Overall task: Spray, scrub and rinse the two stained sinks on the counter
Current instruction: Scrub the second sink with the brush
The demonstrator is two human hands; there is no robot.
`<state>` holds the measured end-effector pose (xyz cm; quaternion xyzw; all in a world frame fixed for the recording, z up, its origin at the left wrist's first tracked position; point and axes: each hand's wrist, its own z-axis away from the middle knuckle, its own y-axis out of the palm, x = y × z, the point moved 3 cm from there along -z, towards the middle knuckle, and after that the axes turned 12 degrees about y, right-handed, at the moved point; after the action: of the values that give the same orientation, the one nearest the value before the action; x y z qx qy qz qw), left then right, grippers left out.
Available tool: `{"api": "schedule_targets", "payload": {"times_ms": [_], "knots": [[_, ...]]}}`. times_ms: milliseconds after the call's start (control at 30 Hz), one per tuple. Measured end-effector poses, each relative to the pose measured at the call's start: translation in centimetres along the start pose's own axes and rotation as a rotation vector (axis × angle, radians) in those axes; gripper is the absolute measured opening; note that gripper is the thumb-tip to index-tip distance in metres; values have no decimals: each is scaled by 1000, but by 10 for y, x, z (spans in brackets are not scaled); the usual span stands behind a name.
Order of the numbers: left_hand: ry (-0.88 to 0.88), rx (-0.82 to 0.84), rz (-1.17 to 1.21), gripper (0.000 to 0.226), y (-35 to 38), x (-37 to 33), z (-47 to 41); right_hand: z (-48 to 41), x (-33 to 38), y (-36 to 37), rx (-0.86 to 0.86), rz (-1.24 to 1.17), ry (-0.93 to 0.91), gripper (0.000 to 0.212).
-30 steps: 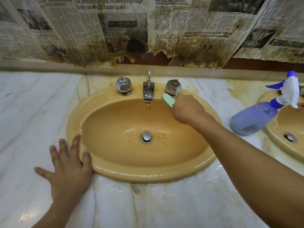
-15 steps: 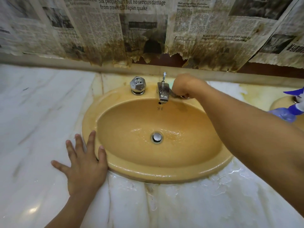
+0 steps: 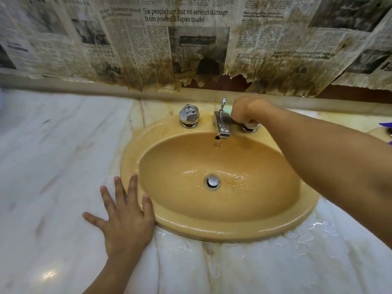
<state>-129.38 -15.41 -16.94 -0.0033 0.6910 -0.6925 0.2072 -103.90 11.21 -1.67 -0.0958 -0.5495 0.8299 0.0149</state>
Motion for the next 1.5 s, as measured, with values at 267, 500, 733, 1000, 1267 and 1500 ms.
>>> {"api": "schedule_targets", "payload": {"times_ms": [267,500,733,1000,1267,1500], "knots": [[1,-11,8,60,0,2,-2,23,-26,28,54,-75,-12,21],[12,-13,9,59,0,1,-2,67,-104,100,-179,-433,115,30],[59,23,-21,50,-3,-2,3,148,-162,168,-157,-638,293,37],[91,78,16,43,-9,-2,5,201,-215,191,-333,-733,545,20],[123,53,7,41,-5,2,6,196,-249,216,-329,-769,744,29],[114,26,4,52,-7,2,7,183,-248,242,-393,-525,736,22]]}}
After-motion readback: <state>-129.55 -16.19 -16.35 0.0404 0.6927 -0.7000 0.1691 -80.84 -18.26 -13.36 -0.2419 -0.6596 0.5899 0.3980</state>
